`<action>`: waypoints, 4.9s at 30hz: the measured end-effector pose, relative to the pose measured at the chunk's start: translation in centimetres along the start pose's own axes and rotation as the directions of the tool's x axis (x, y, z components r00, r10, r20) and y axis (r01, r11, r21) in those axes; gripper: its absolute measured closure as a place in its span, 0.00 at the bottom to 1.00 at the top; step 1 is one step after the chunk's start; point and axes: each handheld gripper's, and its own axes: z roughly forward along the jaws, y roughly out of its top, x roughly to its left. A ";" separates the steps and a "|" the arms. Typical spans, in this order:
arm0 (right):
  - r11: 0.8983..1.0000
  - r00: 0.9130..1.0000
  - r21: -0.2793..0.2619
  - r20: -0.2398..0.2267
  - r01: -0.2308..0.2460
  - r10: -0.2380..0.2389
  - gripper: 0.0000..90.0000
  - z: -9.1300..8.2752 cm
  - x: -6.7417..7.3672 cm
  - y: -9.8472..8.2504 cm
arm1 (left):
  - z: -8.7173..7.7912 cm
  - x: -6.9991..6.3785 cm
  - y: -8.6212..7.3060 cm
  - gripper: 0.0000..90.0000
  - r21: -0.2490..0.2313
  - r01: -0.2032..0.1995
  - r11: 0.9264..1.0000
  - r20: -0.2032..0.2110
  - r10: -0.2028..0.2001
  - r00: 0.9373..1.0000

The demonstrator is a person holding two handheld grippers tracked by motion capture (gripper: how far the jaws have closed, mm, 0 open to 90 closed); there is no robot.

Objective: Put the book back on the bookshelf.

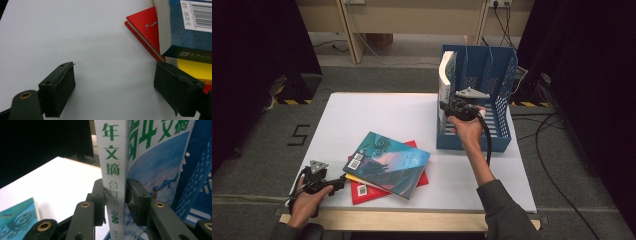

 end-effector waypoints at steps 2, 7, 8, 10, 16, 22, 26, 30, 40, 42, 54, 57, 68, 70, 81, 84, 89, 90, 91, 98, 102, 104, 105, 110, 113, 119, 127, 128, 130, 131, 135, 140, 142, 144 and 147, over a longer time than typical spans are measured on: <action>1.000 1.000 0.003 0.013 0.001 -0.001 0.77 0.5 -0.1 0.3 | 0.0 0.0 0.0 0.18 0.000 0.000 1.000 0.000 0.000 1.000; 1.000 1.000 0.014 0.018 -0.025 0.024 0.77 1.5 -0.9 1.0 | 0.0 0.0 0.0 0.18 0.000 -0.001 1.000 0.000 0.001 1.000; 1.000 1.000 0.015 0.009 -0.021 0.021 0.76 1.6 -1.0 1.0 | 0.0 0.0 0.0 0.18 0.000 -0.001 1.000 0.000 0.001 1.000; 1.000 1.000 0.019 0.022 0.002 -0.002 0.76 1.4 -0.8 1.0 | 0.0 0.0 0.0 0.18 0.000 -0.001 1.000 0.001 0.001 1.000; 0.999 0.999 0.000 0.032 -0.042 0.042 0.69 0.7 -0.9 0.3 | 0.0 0.1 0.0 0.17 0.000 -0.003 1.000 0.003 0.003 1.000; 0.999 0.998 0.004 0.037 -0.042 0.042 0.63 0.6 -0.7 -0.3 | 0.0 0.1 0.0 0.17 0.000 -0.003 1.000 0.003 0.003 1.000; 0.998 0.998 -0.011 0.015 -0.056 0.056 0.62 1.2 0.2 -0.3 | 0.0 0.1 0.0 0.17 0.001 -0.003 1.000 0.003 0.003 1.000; 1.000 0.999 0.000 0.044 -0.030 0.030 0.58 1.8 1.0 0.1 | 0.0 0.1 0.0 0.17 0.001 -0.003 1.000 0.003 0.003 1.000; 0.998 0.998 -0.009 -0.001 -0.059 0.059 0.43 -0.7 0.8 -0.9 | 0.0 0.1 0.0 0.17 -0.002 -0.003 1.000 0.006 0.003 1.000; 0.999 0.998 -0.005 -0.025 -0.052 0.052 0.40 -1.6 1.2 -1.6 | 0.0 0.1 0.0 0.17 -0.003 -0.004 1.000 0.006 0.004 1.000; 0.994 0.982 0.083 -0.169 -0.075 0.088 0.34 -4.5 3.0 -7.0 | -0.3 0.3 0.1 0.18 -0.021 0.005 1.000 -0.002 -0.005 1.000; 0.991 0.979 0.102 -0.175 -0.085 0.102 0.32 -4.6 3.2 -8.2 | -0.4 0.5 0.3 0.18 -0.037 0.015 0.999 -0.015 -0.015 1.000; 0.976 0.972 0.201 -0.195 -0.087 0.127 0.29 -5.1 3.6 -12.2 | -0.6 1.0 0.6 0.18 -0.075 0.050 0.996 -0.048 -0.054 0.997; 0.976 0.973 0.202 -0.194 -0.085 0.125 0.29 -5.2 3.6 -12.5 | -0.6 1.1 0.8 0.18 -0.081 0.074 0.994 -0.040 -0.077 0.996; 0.967 0.963 0.235 -0.222 -0.099 0.152 0.28 -5.4 4.6 -14.0 | 0.7 1.2 2.0 0.19 -0.069 0.092 0.993 -0.019 -0.093 0.995; 0.963 0.954 0.248 -0.245 -0.109 0.171 0.28 -5.3 4.9 -14.3 | 0.5 0.8 2.1 0.31 -0.060 0.086 0.994 0.004 -0.086 0.996; 0.956 0.947 0.269 -0.261 -0.117 0.189 0.28 -5.0 5.4 -14.9 | 0.2 -0.1 2.3 0.52 -0.059 0.057 0.997 0.008 -0.057 0.998; 0.955 0.945 0.273 -0.264 -0.117 0.191 0.28 -4.9 5.5 -14.9 | 0.1 -0.2 2.3 0.56 -0.059 0.060 0.996 0.005 -0.059 0.998; 0.955 0.944 0.273 -0.269 -0.116 0.192 0.28 -4.9 5.7 -15.0 | 0.1 -0.3 2.3 0.58 -0.056 0.057 0.997 0.006 -0.057 0.998; 0.940 0.919 0.306 -0.305 -0.154 0.249 0.28 -4.1 6.3 -15.4 | -0.6 -2.1 2.0 0.52 -0.067 -0.057 0.996 -0.031 0.055 0.998; 0.934 0.917 0.316 -0.300 -0.165 0.264 0.28 -4.1 6.2 -15.7 | -1.4 -2.5 2.0 0.45 -0.097 -0.060 0.993 -0.036 0.057 0.998; 0.930 0.907 0.320 -0.311 -0.181 0.283 0.28 -4.0 6.2 -15.8 | -1.7 -3.0 1.9 0.45 -0.093 -0.101 0.991 -0.037 0.098 0.995; 0.930 0.910 0.321 -0.307 -0.178 0.280 0.28 -4.0 6.2 -15.9 | -1.7 -3.2 1.8 0.45 -0.088 -0.107 0.990 -0.030 0.105 0.994; 0.926 0.901 0.336 -0.326 -0.174 0.288 0.28 -3.8 6.7 -16.2 | -2.0 -4.0 1.6 0.44 -0.085 -0.135 0.987 -0.010 0.134 0.991; 0.923 0.897 0.346 -0.336 -0.167 0.289 0.26 -3.7 7.1 -16.4 | -2.1 -4.3 1.5 0.42 -0.085 -0.142 0.986 0.004 0.143 0.990; 0.913 0.885 0.365 -0.341 -0.185 0.316 0.27 -4.1 7.4 -16.8 | -2.2 -3.6 1.9 0.22 -0.129 -0.087 0.988 0.006 0.089 0.996; 0.896 0.855 0.388 -0.367 -0.216 0.365 0.28 -4.7 8.7 -18.0 | -1.8 -4.1 2.0 0.26 -0.125 -0.119 0.985 -0.003 0.120 0.993; 0.897 0.856 0.385 -0.366 -0.218 0.365 0.28 -4.7 8.8 -18.1 | -1.8 -4.2 2.0 0.27 -0.121 -0.120 0.985 -0.002 0.121 0.993; 0.904 0.860 0.366 -0.364 -0.222 0.358 0.33 -4.7 8.8 -18.0 | -1.7 -4.4 1.9 0.33 -0.107 -0.133 0.985 0.006 0.134 0.991; 0.908 0.864 0.350 -0.356 -0.229 0.355 0.36 -4.8 8.7 -17.8 | -1.7 -4.6 1.8 0.40 -0.100 -0.136 0.986 0.011 0.137 0.990; 0.891 0.841 0.359 -0.356 -0.279 0.407 0.43 -4.7 7.9 -17.8 | -2.0 -5.2 1.6 0.53 -0.095 -0.113 0.989 0.029 0.116 0.993; 0.881 0.838 0.340 -0.326 -0.329 0.439 0.44 -4.0 6.8 -17.4 | -2.5 -6.1 1.0 0.54 -0.098 -0.127 0.987 0.053 0.133 0.990; 0.878 0.837 0.334 -0.316 -0.342 0.446 0.43 -3.4 6.3 -17.1 | -2.7 -6.4 0.9 0.53 -0.097 -0.141 0.985 0.061 0.147 0.987; 0.875 0.836 0.326 -0.305 -0.358 0.456 0.43 -2.8 5.7 -16.8 | -2.7 -6.2 0.9 0.43 -0.094 -0.136 0.986 0.065 0.142 0.988; 0.877 0.839 0.330 -0.306 -0.349 0.449 0.42 -1.7 5.2 -16.2 | -2.7 -5.9 1.0 0.30 -0.100 -0.118 0.988 0.076 0.126 0.989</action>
